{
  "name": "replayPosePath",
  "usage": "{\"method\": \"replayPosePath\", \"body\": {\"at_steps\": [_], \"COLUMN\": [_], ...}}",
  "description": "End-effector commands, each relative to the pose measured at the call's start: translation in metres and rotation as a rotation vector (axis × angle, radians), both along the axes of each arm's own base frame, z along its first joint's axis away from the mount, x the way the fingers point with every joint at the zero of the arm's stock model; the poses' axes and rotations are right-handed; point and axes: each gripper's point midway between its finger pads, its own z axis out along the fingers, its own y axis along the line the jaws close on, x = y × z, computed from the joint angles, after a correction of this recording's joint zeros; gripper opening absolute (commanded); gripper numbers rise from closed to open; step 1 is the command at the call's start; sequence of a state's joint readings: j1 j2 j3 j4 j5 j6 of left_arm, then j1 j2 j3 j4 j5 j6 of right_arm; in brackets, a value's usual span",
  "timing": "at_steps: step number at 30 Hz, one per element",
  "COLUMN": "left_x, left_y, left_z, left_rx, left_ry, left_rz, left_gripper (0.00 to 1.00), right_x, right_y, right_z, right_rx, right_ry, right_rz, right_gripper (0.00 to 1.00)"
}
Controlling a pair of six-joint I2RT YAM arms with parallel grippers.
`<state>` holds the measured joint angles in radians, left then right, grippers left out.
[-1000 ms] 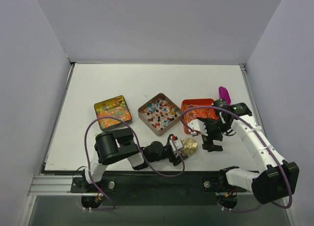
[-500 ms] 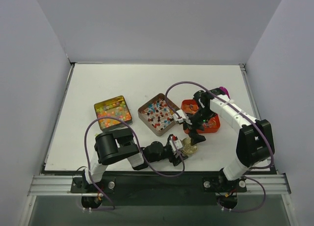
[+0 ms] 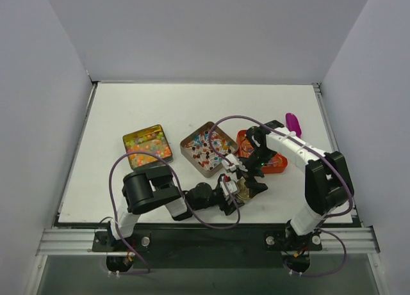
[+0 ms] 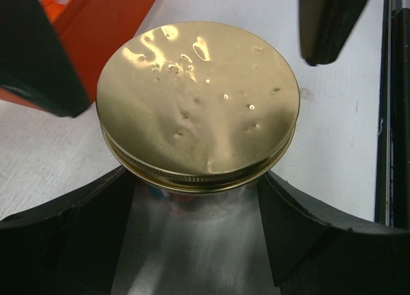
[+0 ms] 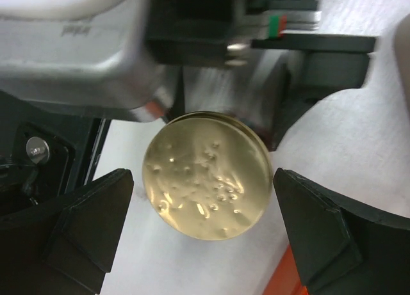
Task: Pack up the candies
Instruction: Screw the bottle lid onto the packing bottle.
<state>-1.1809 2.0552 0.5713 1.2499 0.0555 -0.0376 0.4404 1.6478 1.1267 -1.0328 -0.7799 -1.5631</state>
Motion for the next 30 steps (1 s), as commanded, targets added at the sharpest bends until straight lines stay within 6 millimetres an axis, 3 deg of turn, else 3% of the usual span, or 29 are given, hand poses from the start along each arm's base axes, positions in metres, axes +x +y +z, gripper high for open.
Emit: {"method": "replayPosePath", "body": {"at_steps": [1,9,18,30], "left_x": [-0.034,-0.033,-0.035,-0.033], "left_y": [0.114,0.117,0.119,0.120], "left_z": [-0.138,-0.141,-0.146,-0.149], "left_rx": [0.556,0.565,0.568,0.578], "left_ry": [0.254,0.261,0.300,0.308], "left_rz": [0.072,0.086,0.093,0.099], "left_gripper": [0.00,0.00,0.00,0.00], "right_x": [-0.027,-0.039,-0.070,-0.106], "right_y": [-0.016,-0.033,-0.072,-0.095], "right_z": [0.002,-0.009,-0.015,-0.001], "right_rx": [-0.028,-0.086,-0.179,-0.263], "right_ry": [0.031,0.044,0.013,0.018], "right_rz": [0.046,0.027,-0.053,-0.128], "right_gripper": [1.00,1.00,1.00,1.00]}}
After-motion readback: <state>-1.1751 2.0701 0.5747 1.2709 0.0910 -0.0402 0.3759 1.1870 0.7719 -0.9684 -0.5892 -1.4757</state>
